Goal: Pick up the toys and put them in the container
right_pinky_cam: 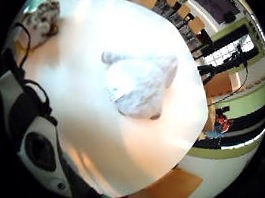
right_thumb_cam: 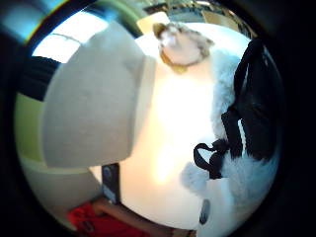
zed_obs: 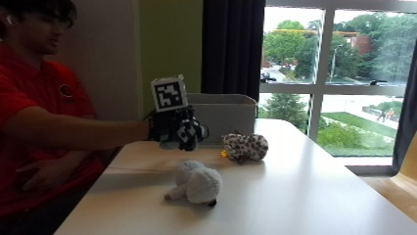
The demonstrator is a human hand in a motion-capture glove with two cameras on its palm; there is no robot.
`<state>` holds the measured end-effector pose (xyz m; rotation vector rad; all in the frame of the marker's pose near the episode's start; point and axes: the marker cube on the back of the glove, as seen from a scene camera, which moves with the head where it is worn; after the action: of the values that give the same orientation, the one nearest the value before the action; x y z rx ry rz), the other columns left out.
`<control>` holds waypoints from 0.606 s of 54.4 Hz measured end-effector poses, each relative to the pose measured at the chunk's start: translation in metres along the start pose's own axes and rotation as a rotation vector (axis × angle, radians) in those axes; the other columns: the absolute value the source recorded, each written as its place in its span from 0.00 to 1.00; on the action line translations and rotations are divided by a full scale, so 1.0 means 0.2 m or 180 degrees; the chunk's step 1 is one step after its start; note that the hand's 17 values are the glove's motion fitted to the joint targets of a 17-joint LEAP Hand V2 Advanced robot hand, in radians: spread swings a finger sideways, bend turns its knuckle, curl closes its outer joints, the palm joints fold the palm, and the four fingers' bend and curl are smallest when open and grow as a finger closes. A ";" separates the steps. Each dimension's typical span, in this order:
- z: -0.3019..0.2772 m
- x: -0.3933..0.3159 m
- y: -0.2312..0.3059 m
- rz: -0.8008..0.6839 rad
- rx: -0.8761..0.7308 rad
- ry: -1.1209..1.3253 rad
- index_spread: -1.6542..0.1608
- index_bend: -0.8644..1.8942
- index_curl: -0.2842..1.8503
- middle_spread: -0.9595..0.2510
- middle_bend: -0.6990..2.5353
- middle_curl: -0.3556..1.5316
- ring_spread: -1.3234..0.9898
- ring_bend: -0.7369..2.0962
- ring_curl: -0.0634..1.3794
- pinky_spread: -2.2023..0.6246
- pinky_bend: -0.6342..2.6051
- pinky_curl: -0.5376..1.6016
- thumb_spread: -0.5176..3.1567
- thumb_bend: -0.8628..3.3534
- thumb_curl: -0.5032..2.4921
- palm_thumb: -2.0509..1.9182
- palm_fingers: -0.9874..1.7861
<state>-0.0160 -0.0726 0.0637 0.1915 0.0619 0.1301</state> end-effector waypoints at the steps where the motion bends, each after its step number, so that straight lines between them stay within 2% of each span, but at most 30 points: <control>1: -0.04 -0.01 -0.01 -0.0033 0.0020 -0.0043 0.69 0.65 0.42 0.47 0.40 0.36 0.38 0.59 0.36 0.62 0.49 0.42 0.35 0.26 0.40 0.70 0.77; 5: -0.20 -0.02 -0.06 -0.0125 0.0126 -0.0103 0.69 0.65 0.44 0.46 0.42 0.37 0.38 0.60 0.36 0.61 0.49 0.43 0.33 0.26 0.41 0.70 0.76; 9: -0.40 -0.07 -0.12 -0.0409 0.0219 -0.0281 0.69 0.66 0.47 0.45 0.42 0.38 0.37 0.61 0.37 0.61 0.49 0.44 0.32 0.26 0.43 0.70 0.76; 16: -0.70 -0.20 -0.24 -0.0461 0.0407 -0.0467 0.70 0.66 0.51 0.45 0.43 0.40 0.37 0.62 0.38 0.61 0.50 0.45 0.29 0.26 0.45 0.69 0.75; 19: -0.82 -0.26 -0.31 -0.0411 0.0503 -0.0280 0.70 0.66 0.53 0.44 0.44 0.41 0.37 0.62 0.38 0.61 0.50 0.45 0.28 0.26 0.46 0.69 0.75; 24: -0.94 -0.46 -0.40 -0.0514 0.0535 -0.0102 0.70 0.66 0.56 0.44 0.44 0.42 0.38 0.63 0.39 0.61 0.50 0.45 0.27 0.26 0.47 0.69 0.75; 33: -1.03 -0.87 -0.48 -0.0821 0.0576 -0.0249 0.71 0.65 0.61 0.45 0.45 0.44 0.38 0.64 0.39 0.61 0.50 0.46 0.25 0.26 0.50 0.68 0.75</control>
<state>-0.1919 -0.1513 -0.1475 0.3668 0.0200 -0.1409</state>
